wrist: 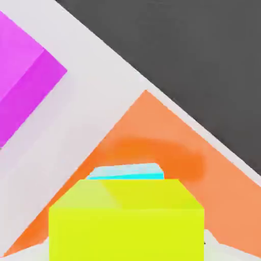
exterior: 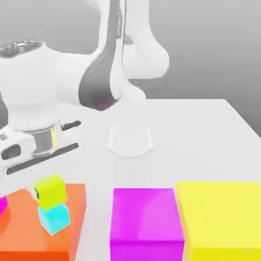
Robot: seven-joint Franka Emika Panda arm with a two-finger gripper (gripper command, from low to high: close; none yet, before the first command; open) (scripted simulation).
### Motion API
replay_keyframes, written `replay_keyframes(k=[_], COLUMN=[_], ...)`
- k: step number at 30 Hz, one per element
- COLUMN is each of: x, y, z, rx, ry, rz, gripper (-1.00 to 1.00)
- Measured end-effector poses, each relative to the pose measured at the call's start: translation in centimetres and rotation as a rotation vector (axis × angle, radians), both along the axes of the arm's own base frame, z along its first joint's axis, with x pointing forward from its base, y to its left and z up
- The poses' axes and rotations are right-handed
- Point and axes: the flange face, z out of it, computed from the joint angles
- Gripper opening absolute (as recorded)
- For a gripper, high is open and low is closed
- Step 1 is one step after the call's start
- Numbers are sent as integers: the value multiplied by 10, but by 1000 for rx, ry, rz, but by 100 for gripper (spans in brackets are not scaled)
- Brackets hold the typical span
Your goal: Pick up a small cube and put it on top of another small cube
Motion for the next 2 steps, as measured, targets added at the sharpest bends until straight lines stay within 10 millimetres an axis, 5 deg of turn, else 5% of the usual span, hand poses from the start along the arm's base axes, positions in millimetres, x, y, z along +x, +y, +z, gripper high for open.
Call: replay_keyframes(k=[2], x=[0], y=[0], z=[0], rx=[0], ry=[0], rz=[0], gripper=[100])
